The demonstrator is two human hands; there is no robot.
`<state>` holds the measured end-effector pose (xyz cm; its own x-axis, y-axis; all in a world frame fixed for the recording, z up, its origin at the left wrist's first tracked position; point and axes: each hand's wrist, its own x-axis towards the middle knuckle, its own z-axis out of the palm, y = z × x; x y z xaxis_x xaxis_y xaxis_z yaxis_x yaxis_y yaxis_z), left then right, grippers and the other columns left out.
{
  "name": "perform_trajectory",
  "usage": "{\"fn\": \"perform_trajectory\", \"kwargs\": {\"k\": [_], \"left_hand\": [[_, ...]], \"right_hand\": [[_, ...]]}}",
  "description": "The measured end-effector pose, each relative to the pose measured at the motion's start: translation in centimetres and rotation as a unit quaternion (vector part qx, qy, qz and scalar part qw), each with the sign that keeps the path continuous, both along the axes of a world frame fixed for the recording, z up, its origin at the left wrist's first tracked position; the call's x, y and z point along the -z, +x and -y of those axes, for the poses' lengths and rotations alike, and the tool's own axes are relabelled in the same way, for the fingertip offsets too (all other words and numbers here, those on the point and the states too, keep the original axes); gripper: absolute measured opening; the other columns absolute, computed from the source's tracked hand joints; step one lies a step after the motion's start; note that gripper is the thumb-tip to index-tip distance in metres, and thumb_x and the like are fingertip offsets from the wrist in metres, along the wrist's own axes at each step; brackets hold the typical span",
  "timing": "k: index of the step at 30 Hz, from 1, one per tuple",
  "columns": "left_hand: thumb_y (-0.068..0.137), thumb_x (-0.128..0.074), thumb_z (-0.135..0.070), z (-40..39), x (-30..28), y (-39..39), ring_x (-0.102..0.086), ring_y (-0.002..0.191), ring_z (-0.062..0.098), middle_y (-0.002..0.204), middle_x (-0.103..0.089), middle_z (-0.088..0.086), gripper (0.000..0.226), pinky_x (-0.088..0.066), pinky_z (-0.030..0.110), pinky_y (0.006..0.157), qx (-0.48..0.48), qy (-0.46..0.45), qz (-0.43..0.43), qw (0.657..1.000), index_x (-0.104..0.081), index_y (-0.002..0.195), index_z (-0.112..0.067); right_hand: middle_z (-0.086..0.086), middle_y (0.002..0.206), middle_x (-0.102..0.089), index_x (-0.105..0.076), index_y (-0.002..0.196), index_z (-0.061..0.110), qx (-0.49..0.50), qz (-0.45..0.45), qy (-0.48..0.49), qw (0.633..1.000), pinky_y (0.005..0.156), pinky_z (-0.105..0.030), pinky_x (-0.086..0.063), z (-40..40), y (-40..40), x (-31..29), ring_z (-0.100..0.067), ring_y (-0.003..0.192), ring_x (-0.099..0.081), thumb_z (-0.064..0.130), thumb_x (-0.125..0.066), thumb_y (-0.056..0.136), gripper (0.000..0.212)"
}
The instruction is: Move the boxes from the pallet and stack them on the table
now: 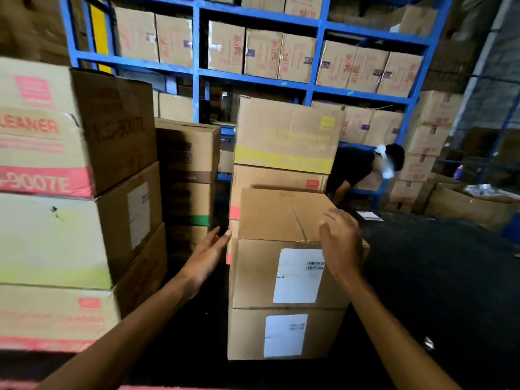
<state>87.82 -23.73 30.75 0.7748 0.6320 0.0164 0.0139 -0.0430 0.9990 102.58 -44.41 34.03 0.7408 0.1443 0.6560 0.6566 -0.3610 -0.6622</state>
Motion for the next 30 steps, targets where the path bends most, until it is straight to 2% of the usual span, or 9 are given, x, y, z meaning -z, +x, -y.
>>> {"fn": "perform_trajectory", "kwargs": {"k": [2, 5, 9, 13, 17, 21, 24, 26, 30], "left_hand": [[0.093, -0.053, -0.041, -0.7, 0.7, -3.3, -0.035, 0.136, 0.014, 0.151, -0.038, 0.000, 0.057, -0.028, 0.030, 0.112, 0.015, 0.014, -0.001, 1.000, -0.037, 0.146, -0.026], [0.095, -0.053, -0.026, -3.0, 2.6, -10.5, -0.042, 0.122, 0.006, 0.133, -0.049, -0.001, 0.045, -0.030, 0.012, 0.092, -0.009, 0.047, -0.026, 0.998, -0.044, 0.139, -0.018], [0.089, -0.060, -0.039, -8.5, 6.2, -22.0, -0.041, 0.131, 0.011, 0.133, -0.049, -0.002, 0.053, -0.034, 0.023, 0.103, -0.098, 0.062, -0.082, 0.990, -0.044, 0.136, -0.021], [0.080, -0.061, -0.053, -16.3, 9.7, -37.0, -0.049, 0.127, 0.016, 0.135, -0.054, 0.003, 0.074, -0.038, 0.028, 0.105, -0.235, 0.071, -0.162, 0.956, -0.043, 0.141, -0.015], [0.082, -0.054, -0.063, -23.9, 14.7, -53.1, -0.052, 0.120, 0.015, 0.130, -0.053, -0.008, 0.056, -0.044, 0.036, 0.102, -0.333, 0.030, -0.240, 0.911, -0.048, 0.130, -0.035], [0.094, -0.056, -0.032, -28.5, 17.4, -64.7, -0.056, 0.113, 0.018, 0.126, -0.055, 0.001, 0.040, -0.046, 0.034, 0.098, -0.417, -0.014, -0.262, 0.870, -0.048, 0.132, -0.024], [0.093, -0.057, -0.026, -30.7, 18.5, -69.8, -0.059, 0.110, 0.024, 0.123, -0.060, 0.008, 0.033, -0.047, 0.037, 0.096, -0.450, -0.036, -0.282, 0.846, -0.052, 0.125, -0.018], [0.090, -0.059, -0.030, -32.8, 19.5, -72.5, -0.059, 0.111, 0.027, 0.124, -0.060, 0.010, 0.042, -0.046, 0.039, 0.097, -0.471, -0.063, -0.271, 0.837, -0.051, 0.128, -0.013], [0.087, -0.060, -0.038, -36.9, 20.8, -75.6, -0.061, 0.100, 0.030, 0.112, -0.063, 0.013, 0.040, -0.050, 0.040, 0.085, -0.500, -0.095, -0.263, 0.820, -0.056, 0.118, -0.015]], "right_hand": [[-0.001, 0.114, -0.062, -0.067, 0.109, 0.011, -0.094, 0.034, 0.001, 0.995, 0.094, -0.028, -0.043, -3.3, -3.8, 0.5, -0.017, 0.111, -0.054, 0.019, -0.054, 0.089, 0.025], [0.008, 0.098, -0.065, -0.069, 0.099, 0.015, -0.262, 0.039, -0.033, 0.964, 0.085, -0.020, -0.045, -10.4, -10.6, 2.7, -0.009, 0.096, -0.059, 0.027, -0.050, 0.088, 0.025], [0.007, 0.092, -0.067, -0.071, 0.093, 0.013, -0.438, 0.016, -0.116, 0.891, 0.084, -0.017, -0.046, -21.1, -20.8, 7.3, -0.006, 0.091, -0.060, 0.029, -0.050, 0.088, 0.027], [0.005, 0.104, -0.068, -0.069, 0.106, 0.013, -0.560, -0.003, -0.228, 0.796, 0.090, -0.018, -0.043, -32.5, -31.8, 12.3, -0.010, 0.101, -0.060, 0.039, -0.048, 0.084, 0.040], [-0.004, 0.120, -0.064, -0.062, 0.122, 0.012, -0.617, -0.061, -0.313, 0.720, 0.089, -0.010, -0.039, -44.1, -42.0, 16.9, -0.004, 0.111, -0.057, 0.029, -0.059, 0.088, 0.039], [-0.003, 0.134, -0.055, -0.050, 0.136, 0.017, -0.621, -0.120, -0.407, 0.659, 0.099, -0.028, -0.041, -53.4, -50.6, 20.1, -0.017, 0.126, -0.049, 0.029, -0.057, 0.092, 0.046], [-0.003, 0.139, -0.051, -0.046, 0.138, 0.017, -0.619, -0.140, -0.436, 0.638, 0.095, -0.027, -0.041, -58.1, -55.4, 21.0, -0.019, 0.126, -0.049, 0.032, -0.054, 0.094, 0.048], [-0.005, 0.138, -0.052, -0.047, 0.137, 0.016, -0.618, -0.151, -0.442, 0.632, 0.091, -0.027, -0.041, -61.2, -58.1, 21.6, -0.019, 0.121, -0.051, 0.032, -0.054, 0.094, 0.047], [-0.005, 0.135, -0.053, -0.048, 0.135, 0.017, -0.603, -0.190, -0.458, 0.625, 0.087, -0.028, -0.041, -66.4, -61.4, 22.4, -0.020, 0.118, -0.052, 0.032, -0.053, 0.094, 0.043]]}}
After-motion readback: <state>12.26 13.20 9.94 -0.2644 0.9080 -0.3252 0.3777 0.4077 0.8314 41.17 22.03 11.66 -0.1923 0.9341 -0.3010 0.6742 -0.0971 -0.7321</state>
